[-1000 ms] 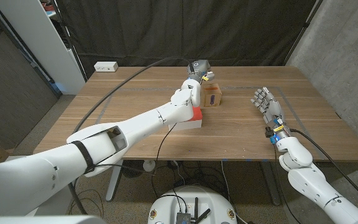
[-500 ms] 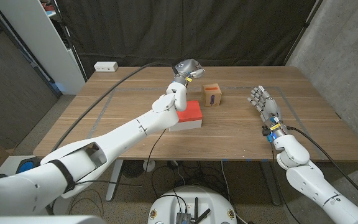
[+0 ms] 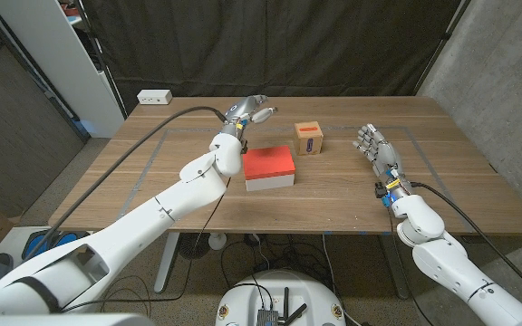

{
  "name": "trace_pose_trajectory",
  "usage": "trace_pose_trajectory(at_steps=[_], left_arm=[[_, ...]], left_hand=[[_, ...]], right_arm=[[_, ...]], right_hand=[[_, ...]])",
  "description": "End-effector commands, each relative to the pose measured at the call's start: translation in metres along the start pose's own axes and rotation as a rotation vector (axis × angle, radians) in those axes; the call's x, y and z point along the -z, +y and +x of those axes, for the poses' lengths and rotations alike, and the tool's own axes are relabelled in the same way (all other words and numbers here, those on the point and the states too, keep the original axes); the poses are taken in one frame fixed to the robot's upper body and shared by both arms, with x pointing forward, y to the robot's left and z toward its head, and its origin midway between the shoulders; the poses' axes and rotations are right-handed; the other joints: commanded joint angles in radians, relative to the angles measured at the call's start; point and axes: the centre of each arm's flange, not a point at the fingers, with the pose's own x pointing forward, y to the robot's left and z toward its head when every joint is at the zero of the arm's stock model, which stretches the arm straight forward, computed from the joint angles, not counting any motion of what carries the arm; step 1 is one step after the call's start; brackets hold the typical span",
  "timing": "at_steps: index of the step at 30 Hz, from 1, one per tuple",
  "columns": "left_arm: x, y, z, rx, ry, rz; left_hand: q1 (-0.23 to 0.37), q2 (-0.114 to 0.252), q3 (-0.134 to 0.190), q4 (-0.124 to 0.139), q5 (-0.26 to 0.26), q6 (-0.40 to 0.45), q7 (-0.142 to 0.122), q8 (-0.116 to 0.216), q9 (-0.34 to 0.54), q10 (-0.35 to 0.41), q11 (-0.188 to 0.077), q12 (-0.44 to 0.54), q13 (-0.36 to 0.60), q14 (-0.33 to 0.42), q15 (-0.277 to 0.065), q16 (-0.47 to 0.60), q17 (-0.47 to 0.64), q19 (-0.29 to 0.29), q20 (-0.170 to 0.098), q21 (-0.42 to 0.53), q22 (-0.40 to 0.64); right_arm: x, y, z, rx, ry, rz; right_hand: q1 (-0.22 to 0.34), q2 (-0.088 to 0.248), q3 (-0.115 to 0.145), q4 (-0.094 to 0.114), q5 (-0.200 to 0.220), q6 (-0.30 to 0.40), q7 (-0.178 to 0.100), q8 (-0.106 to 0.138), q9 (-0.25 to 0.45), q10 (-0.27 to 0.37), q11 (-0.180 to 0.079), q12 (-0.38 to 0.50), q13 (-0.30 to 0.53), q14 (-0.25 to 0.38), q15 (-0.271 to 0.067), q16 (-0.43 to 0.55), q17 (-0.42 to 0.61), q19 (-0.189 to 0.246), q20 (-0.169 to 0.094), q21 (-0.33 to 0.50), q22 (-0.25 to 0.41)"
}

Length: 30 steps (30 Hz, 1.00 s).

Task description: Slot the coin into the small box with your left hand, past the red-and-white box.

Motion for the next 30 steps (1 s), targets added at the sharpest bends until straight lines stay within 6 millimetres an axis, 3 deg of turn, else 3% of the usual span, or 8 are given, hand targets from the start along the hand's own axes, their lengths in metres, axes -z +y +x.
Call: trace_pose_trajectory(at_steps=[1,6,14,18,21,30], left_arm=[[0.056,0.027,-0.054,-0.044,-0.032,-0.248],[0.074,0.028,-0.07,-0.052,-0.044,-0.378],[0.096,0.021,-0.098,-0.116,-0.034,-0.509],[0.114,0.01,-0.103,-0.101,-0.024,-0.616],[0.126,-0.001,-0.106,-0.096,-0.004,-0.66],[0.141,-0.023,-0.113,-0.08,0.049,-0.781]], left_hand=[[-0.015,-0.029,-0.028,0.007,-0.008,-0.036,0.014,-0.001,-0.007,-0.035,0.01,-0.025,-0.001,-0.036,-0.023,-0.032,0.001,-0.023,-0.034,-0.034,-0.001],[-0.045,-0.039,-0.055,0.018,-0.013,-0.08,0.02,-0.004,-0.015,-0.079,0.023,-0.055,-0.002,-0.078,-0.012,-0.067,0.002,-0.071,-0.047,-0.081,-0.002],[-0.073,-0.05,-0.073,0.024,-0.017,-0.097,0.021,-0.003,-0.018,-0.098,0.023,-0.068,-0.003,-0.099,-0.012,-0.087,0.003,-0.088,-0.054,-0.105,-0.002],[-0.083,-0.054,-0.078,0.026,-0.018,-0.104,0.021,-0.003,-0.02,-0.11,0.016,-0.075,-0.003,-0.109,-0.016,-0.096,0.003,-0.099,-0.062,-0.117,-0.002],[-0.089,-0.051,-0.079,0.026,-0.017,-0.104,0.019,0.0,-0.021,-0.115,0.014,-0.079,-0.004,-0.117,-0.022,-0.106,0.003,-0.107,-0.085,-0.129,-0.002],[-0.1,-0.045,-0.085,0.025,-0.018,-0.148,0.016,-0.008,-0.024,-0.154,0.017,-0.098,-0.005,-0.149,-0.016,-0.134,0.002,-0.132,-0.093,-0.162,-0.001]], right_arm=[[-0.002,0.025,0.0,-0.035,-0.006,0.005],[-0.003,0.034,0.003,-0.052,-0.016,0.017],[-0.007,0.034,0.001,-0.071,-0.024,-0.009],[-0.002,0.031,-0.001,-0.072,-0.011,-0.016],[0.004,0.03,-0.002,-0.072,-0.006,-0.01],[0.012,0.026,-0.005,-0.056,-0.004,0.004]], right_hand=[[0.009,-0.005,0.006,0.001,0.003,0.008,0.011,0.004,0.004,0.003,0.0,-0.001,0.002,0.001,-0.002,0.002,0.001,0.005,-0.011,0.002,0.003],[0.008,-0.006,0.005,0.001,0.003,0.005,0.016,0.002,0.004,-0.002,0.001,-0.004,0.001,-0.001,-0.003,0.002,0.001,0.006,-0.016,0.002,0.003],[0.008,-0.007,0.005,0.001,0.003,0.004,0.019,0.002,0.004,-0.013,0.002,-0.008,0.001,-0.009,-0.007,-0.002,0.001,-0.001,-0.018,-0.001,0.003],[0.008,-0.008,0.004,0.001,0.003,0.001,0.024,0.0,0.003,-0.022,-0.001,-0.01,0.0,-0.019,-0.01,-0.006,0.0,-0.007,-0.023,-0.003,0.003],[0.008,-0.009,0.004,0.001,0.002,-0.002,0.026,-0.001,0.003,-0.024,0.0,-0.011,0.0,-0.022,-0.015,-0.007,0.0,-0.011,-0.03,-0.005,0.003],[0.007,-0.012,0.002,0.001,0.002,-0.005,0.028,-0.003,0.003,-0.029,0.0,-0.012,-0.002,-0.03,-0.016,-0.01,-0.002,-0.027,-0.034,-0.01,0.002]])
